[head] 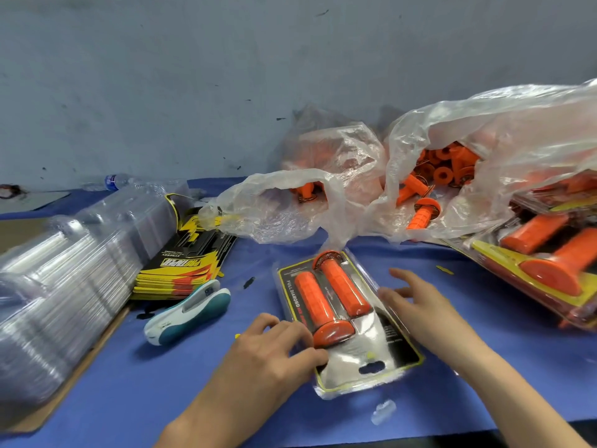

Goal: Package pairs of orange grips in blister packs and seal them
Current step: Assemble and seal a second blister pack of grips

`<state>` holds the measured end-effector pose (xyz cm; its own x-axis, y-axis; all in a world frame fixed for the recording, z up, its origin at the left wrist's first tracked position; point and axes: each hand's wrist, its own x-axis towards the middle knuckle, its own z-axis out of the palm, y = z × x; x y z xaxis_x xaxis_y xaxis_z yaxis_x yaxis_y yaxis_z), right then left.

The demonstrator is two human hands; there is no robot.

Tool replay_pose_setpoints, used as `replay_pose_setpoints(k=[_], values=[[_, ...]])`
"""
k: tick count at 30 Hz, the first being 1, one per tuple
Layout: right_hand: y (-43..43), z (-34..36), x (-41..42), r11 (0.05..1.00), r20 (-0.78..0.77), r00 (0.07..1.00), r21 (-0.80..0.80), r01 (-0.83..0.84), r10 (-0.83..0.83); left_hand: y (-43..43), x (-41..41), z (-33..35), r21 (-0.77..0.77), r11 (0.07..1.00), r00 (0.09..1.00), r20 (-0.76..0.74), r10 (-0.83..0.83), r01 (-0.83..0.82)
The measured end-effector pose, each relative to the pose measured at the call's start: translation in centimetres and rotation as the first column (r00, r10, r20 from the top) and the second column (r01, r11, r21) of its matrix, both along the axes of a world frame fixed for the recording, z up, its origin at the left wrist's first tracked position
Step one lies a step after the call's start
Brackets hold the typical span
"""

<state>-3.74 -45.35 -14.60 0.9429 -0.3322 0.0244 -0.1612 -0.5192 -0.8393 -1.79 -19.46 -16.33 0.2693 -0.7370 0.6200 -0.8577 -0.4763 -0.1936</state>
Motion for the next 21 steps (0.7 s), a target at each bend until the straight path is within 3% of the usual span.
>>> replay_pose_setpoints(k=[2,5,9,16,21], values=[[0.6,0.6,-0.6,0.992,0.209,0.976,-0.09,0.088,-0.067,-0.6,-0.2,0.2,0.012,1.0,1.0,0.002,0.011,-0.011],[2.6,0.8,-2.0,0.95,0.472,0.878,-0.302,0.076,0.08,-2.2,-0.3,0.4,0.045,0.999,1.0,0.023,0.02,-0.021],[3.9,-0.4,-3.7,0.839,0.404,0.886,-0.543,0.031,0.229,-4.8,-0.1,0.5,0.004,0.998,0.998,0.035,0.057,-0.057],[1.4,-1.3,-4.4,0.772,0.191,0.921,-0.616,-0.158,0.34,-7.8,1.2,0.5,-0.083,0.989,0.991,-0.066,0.116,-0.121],[-0.4,-1.1,-4.2,0.673,0.15,0.932,-0.729,-0.12,0.329,-8.4,1.3,0.2,-0.045,0.995,0.993,-0.075,0.089,-0.093]])
